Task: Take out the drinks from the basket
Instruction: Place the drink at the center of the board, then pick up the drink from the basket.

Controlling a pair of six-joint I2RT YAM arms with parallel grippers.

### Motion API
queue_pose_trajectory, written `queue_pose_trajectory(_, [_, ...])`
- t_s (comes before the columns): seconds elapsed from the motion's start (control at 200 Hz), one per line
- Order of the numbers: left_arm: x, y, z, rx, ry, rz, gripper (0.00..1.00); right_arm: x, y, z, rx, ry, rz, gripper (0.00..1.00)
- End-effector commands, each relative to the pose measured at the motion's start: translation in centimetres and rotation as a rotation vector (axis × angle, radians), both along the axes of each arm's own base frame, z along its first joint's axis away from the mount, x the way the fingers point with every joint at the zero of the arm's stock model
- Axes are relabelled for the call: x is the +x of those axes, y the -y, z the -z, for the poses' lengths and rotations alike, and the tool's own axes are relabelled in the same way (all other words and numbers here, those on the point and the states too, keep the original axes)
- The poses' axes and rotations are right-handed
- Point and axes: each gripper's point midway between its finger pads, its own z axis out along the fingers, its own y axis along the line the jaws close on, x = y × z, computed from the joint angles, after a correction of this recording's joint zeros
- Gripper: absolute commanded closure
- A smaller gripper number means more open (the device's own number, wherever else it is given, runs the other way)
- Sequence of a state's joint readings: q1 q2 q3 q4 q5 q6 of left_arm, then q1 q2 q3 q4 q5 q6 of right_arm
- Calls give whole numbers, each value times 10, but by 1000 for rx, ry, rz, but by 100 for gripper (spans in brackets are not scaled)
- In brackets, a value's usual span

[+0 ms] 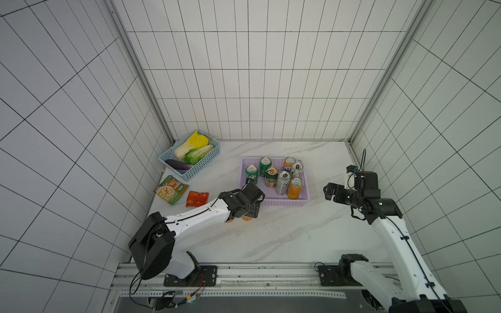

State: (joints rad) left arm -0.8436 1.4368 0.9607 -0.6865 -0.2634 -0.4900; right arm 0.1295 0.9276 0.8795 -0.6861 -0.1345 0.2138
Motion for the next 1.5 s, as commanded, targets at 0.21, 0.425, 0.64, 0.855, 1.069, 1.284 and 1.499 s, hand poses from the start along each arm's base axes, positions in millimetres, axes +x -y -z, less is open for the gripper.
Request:
queue_pose_trajectory(0.21, [9,1,-58,-35,104,5,9,1,3,-7,-2,20,9,1])
queue_pose_trajectory(0.425, [20,6,-88,-68,147,28,3,0,3,-8,1,22,9,1])
queue_pose_trajectory(0.64, [42,11,-108,-104,191,42,2,0,3,-7,2,22,8,1])
queue_pose_trajectory(0.855, [68,12,-115,-105,198,55,2,-1,3,-6,2,20,9,1])
queue_pose_trajectory(1.069, [103,14,-110,-90,185,49,2,-1,4,-8,0,25,12,1])
queue_pose_trajectory(1.284, [140,16,-91,-82,147,33,2,-1,4,-8,-1,26,13,1])
queue_pose_trajectory(1.499, [168,24,-70,-57,86,42,2,0,5,-8,-10,27,14,1])
